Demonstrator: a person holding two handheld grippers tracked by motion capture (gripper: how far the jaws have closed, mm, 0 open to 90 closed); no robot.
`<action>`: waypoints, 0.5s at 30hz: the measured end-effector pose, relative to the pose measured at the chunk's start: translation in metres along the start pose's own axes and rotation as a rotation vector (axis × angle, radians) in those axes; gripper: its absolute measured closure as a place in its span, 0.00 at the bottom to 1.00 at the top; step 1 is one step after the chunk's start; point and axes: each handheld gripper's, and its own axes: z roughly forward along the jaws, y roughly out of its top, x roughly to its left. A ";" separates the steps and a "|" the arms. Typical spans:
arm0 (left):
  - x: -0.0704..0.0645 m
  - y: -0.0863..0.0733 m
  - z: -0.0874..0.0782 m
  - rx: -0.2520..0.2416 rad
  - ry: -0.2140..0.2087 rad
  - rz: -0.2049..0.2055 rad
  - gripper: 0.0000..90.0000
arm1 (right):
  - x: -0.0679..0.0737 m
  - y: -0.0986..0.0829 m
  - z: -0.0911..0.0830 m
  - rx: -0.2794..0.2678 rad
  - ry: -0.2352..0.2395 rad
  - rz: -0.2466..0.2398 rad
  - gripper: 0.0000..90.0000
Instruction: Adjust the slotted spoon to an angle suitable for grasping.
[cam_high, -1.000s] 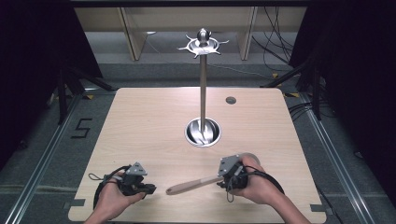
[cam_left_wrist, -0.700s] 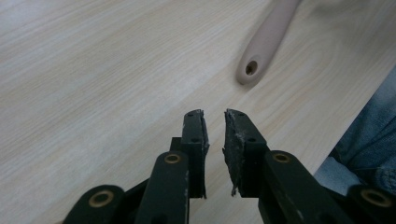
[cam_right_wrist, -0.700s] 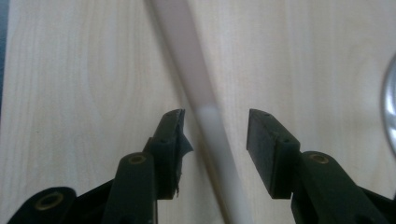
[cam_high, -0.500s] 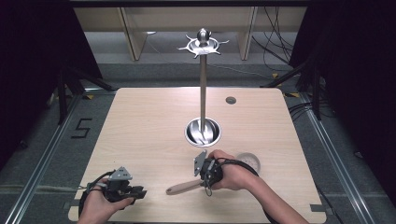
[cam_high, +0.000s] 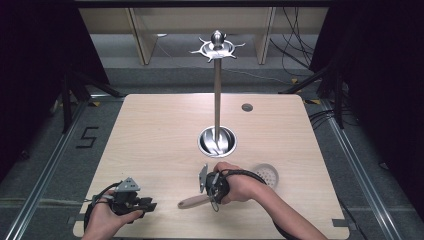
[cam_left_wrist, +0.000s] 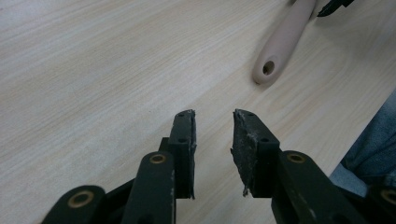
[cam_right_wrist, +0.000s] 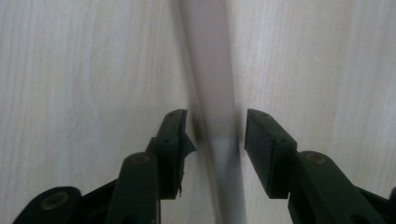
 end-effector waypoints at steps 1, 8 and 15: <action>0.000 0.000 0.000 0.009 0.010 0.005 0.76 | 0.004 0.000 -0.001 0.041 0.021 0.059 0.65; 0.001 0.000 0.001 0.003 0.017 0.008 0.75 | 0.003 0.008 0.003 0.089 0.027 0.028 0.69; 0.001 0.000 0.001 0.006 0.008 0.002 0.75 | -0.002 0.013 0.005 0.106 0.027 -0.055 0.81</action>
